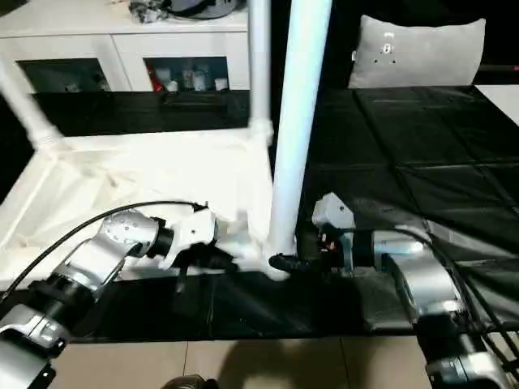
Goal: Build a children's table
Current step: Rotate leg to tighten
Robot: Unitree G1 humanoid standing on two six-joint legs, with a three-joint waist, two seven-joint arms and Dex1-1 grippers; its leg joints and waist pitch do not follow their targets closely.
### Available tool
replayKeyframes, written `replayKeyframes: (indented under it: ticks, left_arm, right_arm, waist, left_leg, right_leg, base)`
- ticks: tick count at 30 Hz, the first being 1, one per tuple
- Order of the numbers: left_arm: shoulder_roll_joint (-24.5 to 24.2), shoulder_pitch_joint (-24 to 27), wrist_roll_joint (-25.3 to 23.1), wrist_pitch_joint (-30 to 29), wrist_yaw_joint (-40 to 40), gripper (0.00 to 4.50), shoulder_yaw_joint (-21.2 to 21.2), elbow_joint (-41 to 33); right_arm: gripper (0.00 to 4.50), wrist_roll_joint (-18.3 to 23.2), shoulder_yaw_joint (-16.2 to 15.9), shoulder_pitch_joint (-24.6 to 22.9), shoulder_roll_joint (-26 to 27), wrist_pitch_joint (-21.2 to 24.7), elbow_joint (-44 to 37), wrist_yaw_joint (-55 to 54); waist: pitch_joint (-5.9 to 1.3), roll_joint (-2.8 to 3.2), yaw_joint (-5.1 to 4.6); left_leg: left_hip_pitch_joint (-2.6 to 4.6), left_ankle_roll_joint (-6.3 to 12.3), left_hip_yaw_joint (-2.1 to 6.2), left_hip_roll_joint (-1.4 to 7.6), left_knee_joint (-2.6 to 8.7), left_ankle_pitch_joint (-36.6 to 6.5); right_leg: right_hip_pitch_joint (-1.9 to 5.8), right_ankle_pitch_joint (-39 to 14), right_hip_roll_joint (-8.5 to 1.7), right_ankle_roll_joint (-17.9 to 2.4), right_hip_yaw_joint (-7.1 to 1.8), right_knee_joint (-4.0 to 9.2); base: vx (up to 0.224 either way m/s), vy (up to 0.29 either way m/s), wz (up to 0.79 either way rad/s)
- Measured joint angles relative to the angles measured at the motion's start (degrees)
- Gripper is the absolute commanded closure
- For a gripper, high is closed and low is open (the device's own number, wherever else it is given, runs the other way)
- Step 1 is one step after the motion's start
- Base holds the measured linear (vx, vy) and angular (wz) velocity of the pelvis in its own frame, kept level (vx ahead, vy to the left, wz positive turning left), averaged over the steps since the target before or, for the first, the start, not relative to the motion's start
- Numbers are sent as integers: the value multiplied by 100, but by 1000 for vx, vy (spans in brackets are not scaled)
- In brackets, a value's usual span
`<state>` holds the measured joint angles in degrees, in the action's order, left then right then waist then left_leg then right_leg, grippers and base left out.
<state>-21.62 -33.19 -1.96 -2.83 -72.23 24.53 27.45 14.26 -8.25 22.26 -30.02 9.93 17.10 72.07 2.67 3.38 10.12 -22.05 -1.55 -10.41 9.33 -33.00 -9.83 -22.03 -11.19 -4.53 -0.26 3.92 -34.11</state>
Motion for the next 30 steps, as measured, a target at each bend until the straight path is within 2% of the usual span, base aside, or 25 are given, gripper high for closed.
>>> replayKeyframes:
  ticks: [4, 6, 14, 22, 28, 30]
  left_arm:
    - [-9, 15, -2, 5, -8, 450, 8, -17]
    - [-11, 20, -2, 5, -21, 450, 9, -22]
    - [-31, 85, -1, 0, -130, 450, 17, -112]
    - [-26, 130, -2, -185, -128, 450, 17, -172]
    - [18, 187, 27, -368, -127, 450, -4, -245]
    - [41, 239, 98, -641, -69, 450, -86, -315]
  right_arm:
    - [103, 89, -114, -4, -11, 120, 2, 205]
    - [135, 103, -113, -3, -21, 167, 2, 235]
    - [200, 159, -112, 5, -62, 361, 1, 339]
    - [231, 162, -112, -38, -53, 399, -75, 339]
    - [240, 218, -40, -234, 65, 705, -366, 168]
    - [240, 233, 20, -361, 186, 891, -561, -119]
  waist:
    - [0, -8, -9]
    - [-4, -14, -9]
    - [-12, -23, 11]
    - [-52, -57, -4]
    - [-87, -39, -15]
    - [-99, -34, -34]
  left_leg:
    - [0, 0, 0, 2, -11, 1]
    - [0, 0, 0, 2, -11, 0]
    - [1, 1, 0, 3, -14, 0]
    - [11, 0, 0, 4, -18, 0]
    - [13, 0, 0, 5, -17, -1]
    - [22, -1, 0, 7, -16, 0]
  right_leg:
    - [2, 1, 0, 0, -1, -7]
    - [3, 1, 0, 0, -1, -7]
    - [4, 0, 0, -1, 1, -9]
    - [12, 0, 0, 0, 0, -13]
    - [13, 0, 0, 0, 0, -13]
    - [16, 0, 1, 0, 0, -16]
  base:
    - [0, 0, 0]
    - [0, 0, 0]
    - [0, 0, 0]
    - [0, 0, 0]
    - [0, 0, 0]
    - [0, 0, 0]
